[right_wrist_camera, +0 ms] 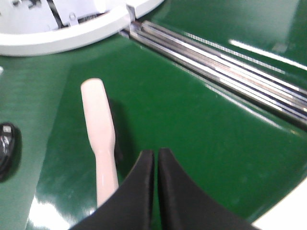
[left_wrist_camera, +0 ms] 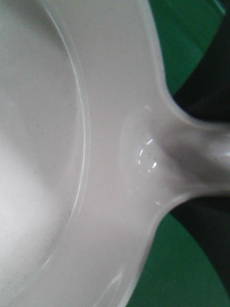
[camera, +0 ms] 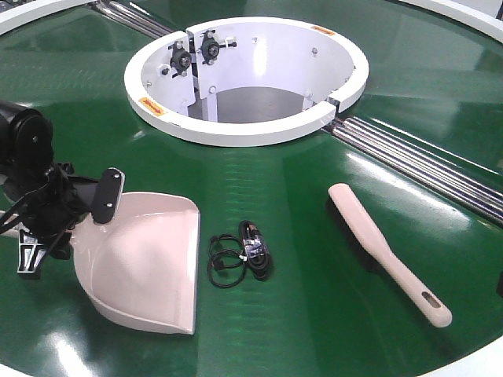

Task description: Clean and inspect green conveyor with broom and dustpan

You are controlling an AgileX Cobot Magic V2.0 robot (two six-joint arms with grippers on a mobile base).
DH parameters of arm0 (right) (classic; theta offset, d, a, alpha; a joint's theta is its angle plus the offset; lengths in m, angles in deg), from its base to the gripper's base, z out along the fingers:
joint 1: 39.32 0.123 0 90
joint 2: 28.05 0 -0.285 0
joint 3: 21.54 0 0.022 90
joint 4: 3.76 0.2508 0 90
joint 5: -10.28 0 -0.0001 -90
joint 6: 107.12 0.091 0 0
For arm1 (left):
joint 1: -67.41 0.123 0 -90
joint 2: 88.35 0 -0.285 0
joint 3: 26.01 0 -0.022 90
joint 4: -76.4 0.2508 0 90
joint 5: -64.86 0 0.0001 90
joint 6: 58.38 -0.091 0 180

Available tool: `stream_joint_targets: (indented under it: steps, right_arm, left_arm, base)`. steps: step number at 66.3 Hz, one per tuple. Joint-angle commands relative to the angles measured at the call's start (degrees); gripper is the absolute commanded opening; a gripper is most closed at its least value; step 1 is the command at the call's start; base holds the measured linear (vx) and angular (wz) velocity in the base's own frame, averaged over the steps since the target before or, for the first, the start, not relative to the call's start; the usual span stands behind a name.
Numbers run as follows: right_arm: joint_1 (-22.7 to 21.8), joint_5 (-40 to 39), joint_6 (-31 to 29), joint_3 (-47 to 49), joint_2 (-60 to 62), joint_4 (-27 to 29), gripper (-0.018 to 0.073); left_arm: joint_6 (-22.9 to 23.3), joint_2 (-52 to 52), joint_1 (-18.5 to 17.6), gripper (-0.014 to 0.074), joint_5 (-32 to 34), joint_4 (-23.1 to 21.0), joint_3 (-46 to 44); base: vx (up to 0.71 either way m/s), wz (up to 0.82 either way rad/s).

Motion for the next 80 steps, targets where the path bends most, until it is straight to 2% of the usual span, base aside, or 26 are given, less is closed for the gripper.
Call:
stream_joint_targets:
  steps: [1,23,33,45,70,80]
  right_arm:
    - [-0.3,1.9,-1.8,4.4,-2.4,0.0,0.0075]
    - [0.0,9.1,-3.6,11.8,-9.2,0.6,0.0354]
    - [6.5,10.8,-6.3,14.9,-12.8,-0.8,0.0448]
    - [11.9,15.2,-3.6,19.8,-19.7,-1.0,0.0475]
    - [12.3,27.4,-5.2,31.6,-36.9,-0.4,0.0475]
    - [12.3,29.3,-6.0,33.8,-43.0,0.0,0.0475]
  left_arm:
    - [0.8,-2.6,-0.3,-0.0006,1.2,-0.5,-1.6]
    - [0.8,-2.6,-0.3,-0.0006,1.2,-0.5,-1.6]
    - [0.8,-2.6,-0.3,-0.0006,1.2,-0.5,-1.6]
    - [0.8,-2.6,-0.3,-0.0006,1.2,-0.5,-1.6]
    - [0.8,-2.6,-0.3,-0.0006,1.2,-0.5,-1.6]
    - [0.8,-2.6,-0.3,-0.0006,1.2,-0.5,-1.6]
  base:
    - [0.0,0.0]
    - [0.0,0.0]
    - [0.0,0.0]
    - [0.0,0.0]
    - [0.0,0.0]
    - [0.0,0.0]
